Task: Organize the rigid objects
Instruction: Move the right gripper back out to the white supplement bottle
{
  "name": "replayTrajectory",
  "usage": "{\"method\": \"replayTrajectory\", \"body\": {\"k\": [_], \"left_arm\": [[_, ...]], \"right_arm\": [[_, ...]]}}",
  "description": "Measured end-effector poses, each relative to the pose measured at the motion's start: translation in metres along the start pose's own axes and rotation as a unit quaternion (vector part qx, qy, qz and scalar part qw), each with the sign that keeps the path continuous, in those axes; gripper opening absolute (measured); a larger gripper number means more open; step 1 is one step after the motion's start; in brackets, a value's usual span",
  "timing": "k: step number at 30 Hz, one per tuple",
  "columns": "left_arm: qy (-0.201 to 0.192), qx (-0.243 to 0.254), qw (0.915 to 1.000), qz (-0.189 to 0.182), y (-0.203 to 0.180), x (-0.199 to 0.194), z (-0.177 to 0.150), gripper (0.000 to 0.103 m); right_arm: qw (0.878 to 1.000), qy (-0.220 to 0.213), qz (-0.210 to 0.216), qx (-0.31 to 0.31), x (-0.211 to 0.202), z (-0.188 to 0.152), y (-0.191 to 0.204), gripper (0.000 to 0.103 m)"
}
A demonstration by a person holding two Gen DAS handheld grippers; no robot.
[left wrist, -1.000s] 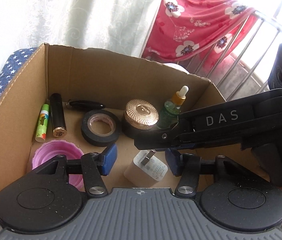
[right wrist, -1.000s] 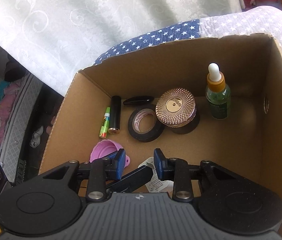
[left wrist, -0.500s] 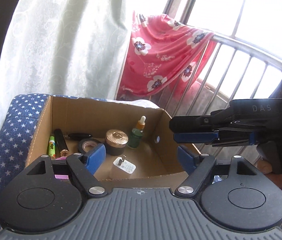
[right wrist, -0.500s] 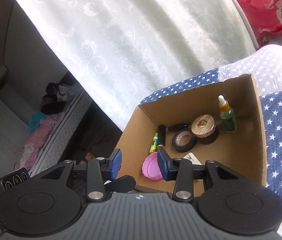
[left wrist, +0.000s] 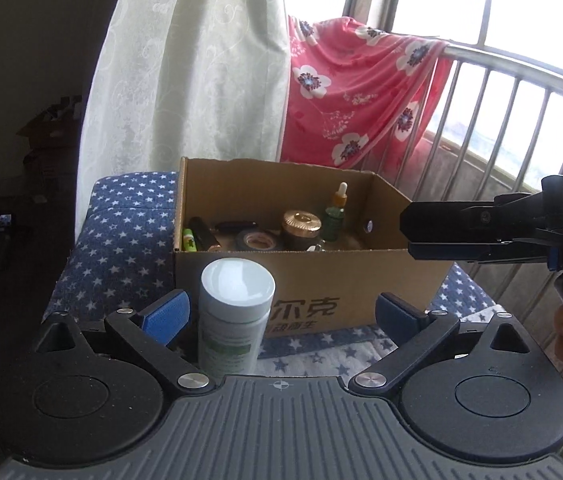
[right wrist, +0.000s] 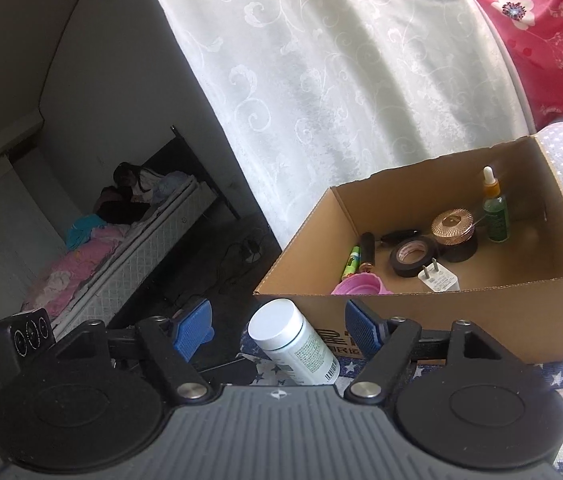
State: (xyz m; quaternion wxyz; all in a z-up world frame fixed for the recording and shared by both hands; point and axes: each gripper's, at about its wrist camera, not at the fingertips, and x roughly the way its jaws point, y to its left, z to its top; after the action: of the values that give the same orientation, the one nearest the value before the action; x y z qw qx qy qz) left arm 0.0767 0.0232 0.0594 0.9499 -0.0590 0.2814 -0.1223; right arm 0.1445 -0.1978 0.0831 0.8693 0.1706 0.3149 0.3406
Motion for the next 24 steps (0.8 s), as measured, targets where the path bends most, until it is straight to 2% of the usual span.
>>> {"method": "replayTrajectory", "body": {"k": [3,9,13,24], "left_arm": [[0.017,0.007,0.9998,0.013,0.005,0.013,-0.007,0.100],[0.048,-0.002,0.9983,0.032,0.015,0.032,-0.014,0.101],[0.066,-0.007,0.9970,0.041,0.018,0.037,-0.016,0.101],[0.078,-0.003,0.9951,0.061,0.017,0.040,-0.022,0.103]], "right_arm": [[1.000,0.010,-0.022,-0.016,0.012,-0.003,0.007,0.083],[0.999,0.025,-0.028,-0.036,0.028,-0.009,0.016,0.095],[0.998,0.033,-0.034,-0.044,0.037,-0.011,0.018,0.097],[0.996,0.062,-0.049,-0.048,0.056,-0.017,0.016,0.099]]}}
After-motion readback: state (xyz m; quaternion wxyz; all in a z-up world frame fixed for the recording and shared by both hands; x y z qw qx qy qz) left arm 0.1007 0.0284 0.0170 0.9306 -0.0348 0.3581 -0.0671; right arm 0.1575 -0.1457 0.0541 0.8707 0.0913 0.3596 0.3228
